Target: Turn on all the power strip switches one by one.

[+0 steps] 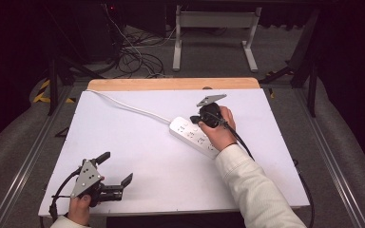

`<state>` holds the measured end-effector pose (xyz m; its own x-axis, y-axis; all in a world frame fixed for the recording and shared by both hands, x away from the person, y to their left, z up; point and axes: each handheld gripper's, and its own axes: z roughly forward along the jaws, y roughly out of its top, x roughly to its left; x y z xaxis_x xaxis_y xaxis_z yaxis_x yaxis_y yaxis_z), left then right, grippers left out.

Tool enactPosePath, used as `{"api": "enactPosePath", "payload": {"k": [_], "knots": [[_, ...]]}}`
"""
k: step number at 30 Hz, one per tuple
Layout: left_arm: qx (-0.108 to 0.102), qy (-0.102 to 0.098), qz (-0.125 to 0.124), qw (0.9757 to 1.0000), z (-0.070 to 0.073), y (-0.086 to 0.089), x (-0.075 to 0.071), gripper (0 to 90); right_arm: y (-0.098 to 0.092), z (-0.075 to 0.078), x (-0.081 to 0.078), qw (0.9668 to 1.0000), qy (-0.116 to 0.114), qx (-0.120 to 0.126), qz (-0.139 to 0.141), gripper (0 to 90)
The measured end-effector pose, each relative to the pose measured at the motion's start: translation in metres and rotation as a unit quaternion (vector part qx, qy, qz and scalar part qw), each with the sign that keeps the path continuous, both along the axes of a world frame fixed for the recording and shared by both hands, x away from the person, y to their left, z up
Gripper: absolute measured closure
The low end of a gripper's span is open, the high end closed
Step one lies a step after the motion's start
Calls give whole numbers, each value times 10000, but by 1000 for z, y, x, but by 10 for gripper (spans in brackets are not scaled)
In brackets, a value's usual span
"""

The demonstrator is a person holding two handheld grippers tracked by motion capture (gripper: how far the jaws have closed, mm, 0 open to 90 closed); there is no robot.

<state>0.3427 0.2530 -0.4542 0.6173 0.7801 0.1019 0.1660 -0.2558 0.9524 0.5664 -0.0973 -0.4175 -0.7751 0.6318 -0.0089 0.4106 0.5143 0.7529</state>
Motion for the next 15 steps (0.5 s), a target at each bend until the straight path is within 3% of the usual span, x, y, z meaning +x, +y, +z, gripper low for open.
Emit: {"api": "enactPosePath", "payload": {"k": [7, 15], "knots": [[-16, 11, -15, 10000, 0, 0, -1, 21, 2, 5, 2, 9999, 63, 135, -21, 900], [7, 0, -17, 10000, 0, 0, 0, 21, 13, 0, 13, 10000, 15, 41, -60, 900]]}}
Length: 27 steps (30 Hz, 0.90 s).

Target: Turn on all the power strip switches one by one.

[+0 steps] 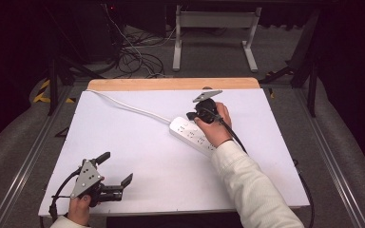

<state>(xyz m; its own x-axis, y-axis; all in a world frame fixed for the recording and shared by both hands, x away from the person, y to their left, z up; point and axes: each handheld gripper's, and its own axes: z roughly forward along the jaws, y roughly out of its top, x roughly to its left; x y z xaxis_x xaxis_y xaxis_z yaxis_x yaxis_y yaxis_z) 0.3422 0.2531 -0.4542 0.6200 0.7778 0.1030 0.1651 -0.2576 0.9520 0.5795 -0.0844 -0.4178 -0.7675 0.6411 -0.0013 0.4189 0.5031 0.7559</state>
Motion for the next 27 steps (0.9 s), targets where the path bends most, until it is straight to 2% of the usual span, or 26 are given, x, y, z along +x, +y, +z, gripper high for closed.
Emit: {"api": "enactPosePath", "payload": {"k": [7, 14, 22, 27], "knots": [[-24, -2, 6, 10000, 0, 0, 0, 21, 8, -15, 9, 9999, 128, 22, -48, 900], [-24, 5, -5, 10000, 0, 0, 0, 21, 13, -28, 14, 9995, 275, -134, -63, 900], [-24, 5, -6, 10000, 0, 0, 0, 21, 15, -32, 15, 9992, 332, -222, -57, 900], [11, -26, -8, 10000, 0, 0, 0, 21, 16, -33, 15, 9993, 292, -225, -65, 900]]}}
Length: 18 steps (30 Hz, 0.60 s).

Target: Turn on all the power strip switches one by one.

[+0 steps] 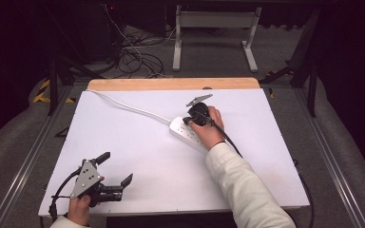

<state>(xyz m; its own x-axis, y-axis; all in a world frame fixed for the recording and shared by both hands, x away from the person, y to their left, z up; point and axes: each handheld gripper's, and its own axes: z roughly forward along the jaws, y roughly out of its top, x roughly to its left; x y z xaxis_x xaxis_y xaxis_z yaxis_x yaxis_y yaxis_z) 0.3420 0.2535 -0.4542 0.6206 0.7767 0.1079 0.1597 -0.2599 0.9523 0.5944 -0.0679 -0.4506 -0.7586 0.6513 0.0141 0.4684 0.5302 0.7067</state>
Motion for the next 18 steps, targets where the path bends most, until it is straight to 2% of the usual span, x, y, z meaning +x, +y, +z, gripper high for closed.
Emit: {"api": "enactPosePath", "payload": {"k": [5, 18], "knots": [[-1, 3, 2, 10000, 0, 0, 0, 21, 0, -1, 1, 10000, 7, 22, -17, 900], [-21, 29, 0, 10000, 0, -1, 0, 21, 3, -2, -1, 9999, -28, -117, -85, 900]]}}
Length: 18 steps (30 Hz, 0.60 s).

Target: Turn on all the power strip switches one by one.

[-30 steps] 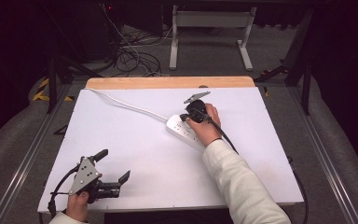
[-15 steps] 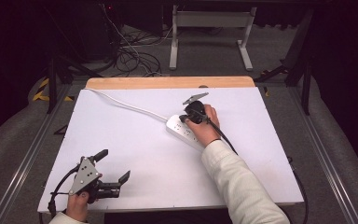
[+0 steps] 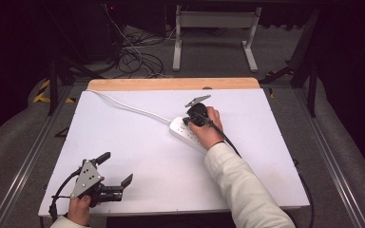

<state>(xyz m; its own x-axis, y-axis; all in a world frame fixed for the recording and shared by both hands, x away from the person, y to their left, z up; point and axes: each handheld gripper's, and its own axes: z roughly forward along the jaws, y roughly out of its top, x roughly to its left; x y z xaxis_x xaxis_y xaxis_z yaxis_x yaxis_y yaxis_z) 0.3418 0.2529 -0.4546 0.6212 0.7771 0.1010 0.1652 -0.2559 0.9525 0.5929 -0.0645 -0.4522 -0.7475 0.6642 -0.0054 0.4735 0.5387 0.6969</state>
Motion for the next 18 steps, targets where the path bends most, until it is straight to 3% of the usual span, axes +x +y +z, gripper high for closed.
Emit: {"api": "enactPosePath", "payload": {"k": [15, 17, 18], "knots": [[-17, 62, -12, 10000, 0, 0, 0, 21, 1, -2, 0, 10000, -39, -9, -20, 900], [-8, 57, -19, 10000, 0, 1, 0, 21, -2, 4, -3, 9997, -235, -98, -44, 900], [-24, 55, -15, 10000, 0, 1, 0, 21, -3, 7, -5, 9995, -322, -27, -37, 900]]}}
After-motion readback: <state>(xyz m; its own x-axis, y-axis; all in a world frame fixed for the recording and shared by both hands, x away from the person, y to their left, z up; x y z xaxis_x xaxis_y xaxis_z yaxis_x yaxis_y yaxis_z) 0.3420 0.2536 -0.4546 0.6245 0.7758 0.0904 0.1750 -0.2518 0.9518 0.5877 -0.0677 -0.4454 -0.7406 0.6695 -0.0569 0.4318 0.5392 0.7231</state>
